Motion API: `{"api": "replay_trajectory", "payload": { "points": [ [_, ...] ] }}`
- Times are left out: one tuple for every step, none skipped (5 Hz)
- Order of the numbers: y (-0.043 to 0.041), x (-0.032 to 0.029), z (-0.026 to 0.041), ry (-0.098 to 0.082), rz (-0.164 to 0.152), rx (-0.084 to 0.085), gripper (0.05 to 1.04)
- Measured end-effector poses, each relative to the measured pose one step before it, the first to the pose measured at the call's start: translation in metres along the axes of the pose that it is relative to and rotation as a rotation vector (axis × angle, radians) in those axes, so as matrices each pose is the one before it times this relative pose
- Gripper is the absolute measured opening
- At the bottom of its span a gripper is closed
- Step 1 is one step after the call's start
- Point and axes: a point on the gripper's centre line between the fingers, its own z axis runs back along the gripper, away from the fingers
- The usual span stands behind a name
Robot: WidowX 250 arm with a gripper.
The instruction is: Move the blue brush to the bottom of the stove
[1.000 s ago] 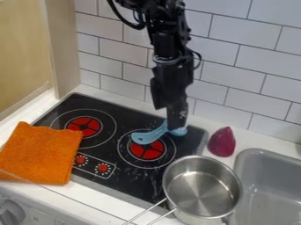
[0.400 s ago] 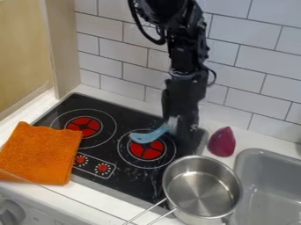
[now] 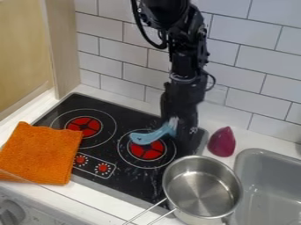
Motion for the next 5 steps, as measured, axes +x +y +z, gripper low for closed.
{"api": "replay_trajectory", "payload": {
  "points": [
    [0.00110, -0.00076, -0.00282, 0.0111, 0.0117, 0.0025, 0.933],
    [0.00209, 0.00005, 0.00001, -0.0004, 0.0082, 0.0132, 0.758],
    [0.00063, -0.00041, 0.00000, 0.0026, 0.0084, 0.0040, 0.757],
    [-0.00335, -0.00283, 0.00060, 0.0192, -0.0115, -0.0182, 0.757],
    [-0.00501, -0.00304, 0.00756, -0.0123, -0.0249, -0.0152, 0.757]
  ]
}}
